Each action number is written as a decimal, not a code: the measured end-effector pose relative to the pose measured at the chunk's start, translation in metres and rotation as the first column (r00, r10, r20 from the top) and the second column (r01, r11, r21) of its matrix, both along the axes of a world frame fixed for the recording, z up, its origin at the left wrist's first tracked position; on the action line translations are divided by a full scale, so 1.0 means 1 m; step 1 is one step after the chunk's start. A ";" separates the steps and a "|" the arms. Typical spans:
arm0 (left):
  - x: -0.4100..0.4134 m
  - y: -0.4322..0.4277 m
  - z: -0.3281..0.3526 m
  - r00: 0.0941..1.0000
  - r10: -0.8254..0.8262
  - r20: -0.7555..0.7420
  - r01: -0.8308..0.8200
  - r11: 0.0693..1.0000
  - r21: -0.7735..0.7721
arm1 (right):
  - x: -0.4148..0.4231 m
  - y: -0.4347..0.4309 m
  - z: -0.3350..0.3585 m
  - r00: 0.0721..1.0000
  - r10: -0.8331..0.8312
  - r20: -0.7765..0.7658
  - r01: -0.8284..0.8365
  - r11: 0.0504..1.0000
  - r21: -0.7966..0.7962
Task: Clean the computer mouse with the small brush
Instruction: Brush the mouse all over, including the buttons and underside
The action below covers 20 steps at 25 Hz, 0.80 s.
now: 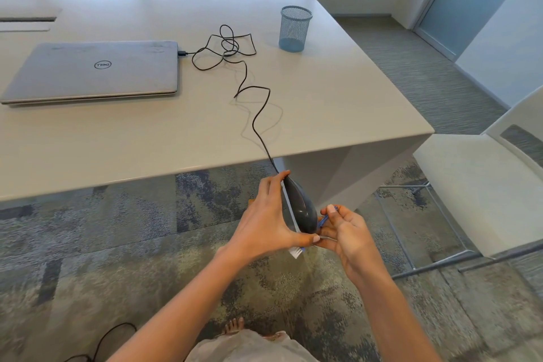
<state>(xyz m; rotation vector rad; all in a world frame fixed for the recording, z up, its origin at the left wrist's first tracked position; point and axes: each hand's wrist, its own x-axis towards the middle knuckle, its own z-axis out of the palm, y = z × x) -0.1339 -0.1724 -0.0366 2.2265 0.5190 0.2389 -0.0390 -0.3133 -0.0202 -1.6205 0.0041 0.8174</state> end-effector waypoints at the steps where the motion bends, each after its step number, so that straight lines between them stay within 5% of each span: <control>1: 0.000 0.000 0.000 1.000 0.013 -0.007 -0.012 1.000 0.024 | -0.001 0.000 0.000 1.000 0.007 0.008 -0.007 1.000 -0.003; 6: -0.003 0.002 0.000 1.000 0.027 0.008 -0.028 0.993 0.111 | -0.006 0.002 0.002 1.000 0.022 0.010 -0.022 1.000 0.014; 20: -0.005 -0.004 0.003 0.999 0.003 0.038 -0.002 0.999 -0.038 | -0.008 -0.002 0.006 0.999 0.048 0.021 -0.048 0.999 0.011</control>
